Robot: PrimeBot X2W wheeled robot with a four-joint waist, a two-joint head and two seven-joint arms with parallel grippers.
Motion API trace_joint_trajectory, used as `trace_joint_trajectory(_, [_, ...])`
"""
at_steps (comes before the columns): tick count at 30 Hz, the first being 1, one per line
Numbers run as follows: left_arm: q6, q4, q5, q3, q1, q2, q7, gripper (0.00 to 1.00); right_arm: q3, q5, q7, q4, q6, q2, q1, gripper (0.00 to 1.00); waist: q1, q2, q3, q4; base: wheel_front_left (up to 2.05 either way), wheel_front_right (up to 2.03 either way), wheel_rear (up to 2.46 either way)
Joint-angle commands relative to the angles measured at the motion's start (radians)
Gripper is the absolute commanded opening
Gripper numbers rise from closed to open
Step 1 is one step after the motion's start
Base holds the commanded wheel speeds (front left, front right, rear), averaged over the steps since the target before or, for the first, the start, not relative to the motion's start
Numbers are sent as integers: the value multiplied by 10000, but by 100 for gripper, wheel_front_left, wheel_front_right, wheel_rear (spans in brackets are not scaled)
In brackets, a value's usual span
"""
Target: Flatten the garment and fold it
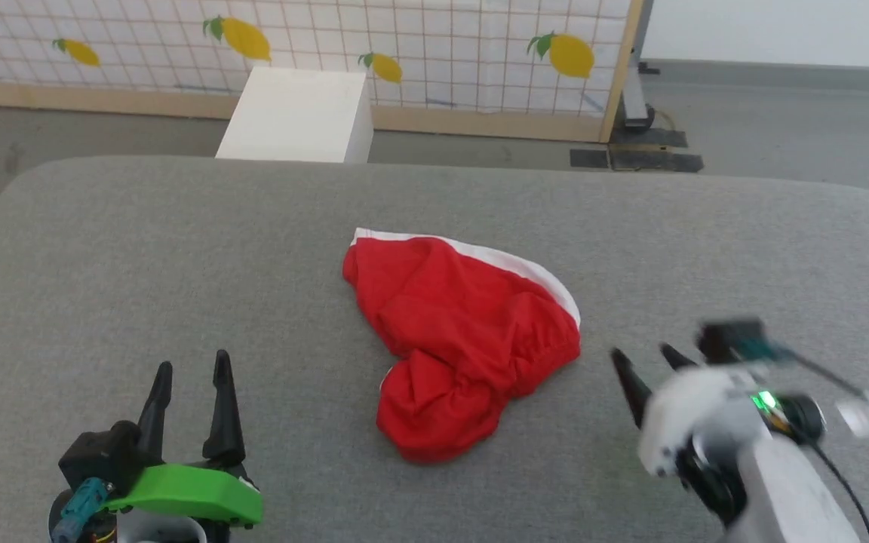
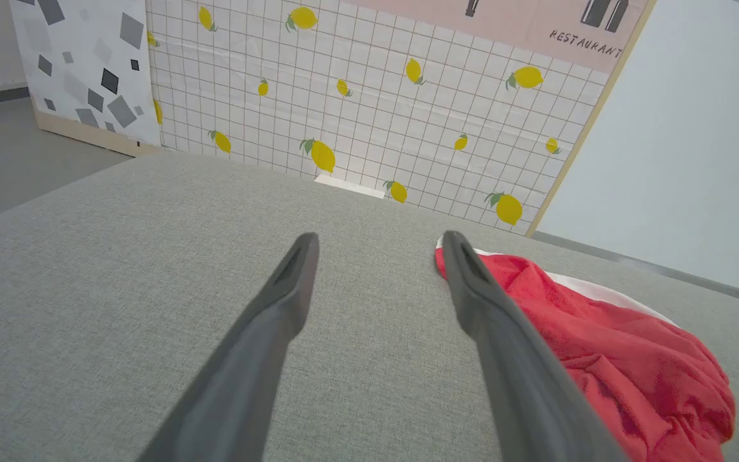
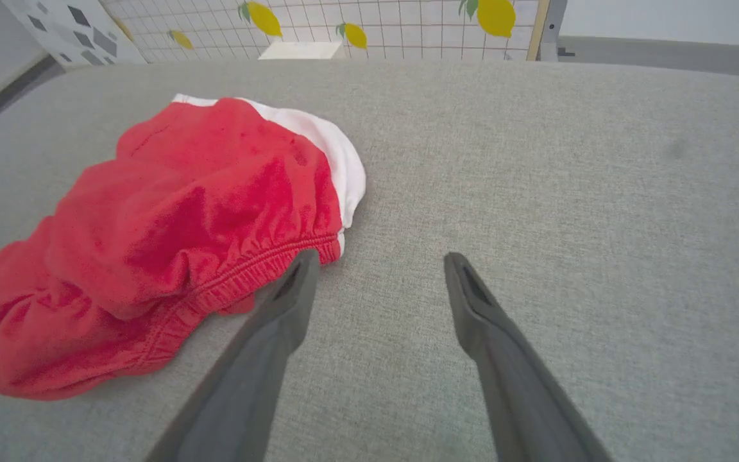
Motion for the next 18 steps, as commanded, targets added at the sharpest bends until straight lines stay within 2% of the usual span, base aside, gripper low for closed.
trace_joint_trajectory(1, [-183,19,162,106,68,-87,-44,100,196,-221,661,263,-13,7,-612,100,0,102,310,231,0,0,0])
trace_joint_trajectory(8, [-888,271,545,355,-435,-403,-44,100,565,-1418,2723,1723,-13,7,-2583,100,0,102,999,848,0,0,0])
trace_joint_trajectory(11, [-1130,381,656,453,-639,-535,-45,100,615,-1585,3004,2224,-13,7,-2887,100,0,102,1249,1094,0,0,0])
trace_joint_trajectory(17, [-1513,676,761,608,-926,-742,-45,100,767,-1536,2747,2968,-13,7,-3099,100,0,102,1552,1376,0,0,0])
trace_joint_trajectory(18, [-1557,714,794,642,-956,-766,-45,100,767,-1536,2742,3096,-13,7,-3111,35,0,102,1563,1390,0,0,0])
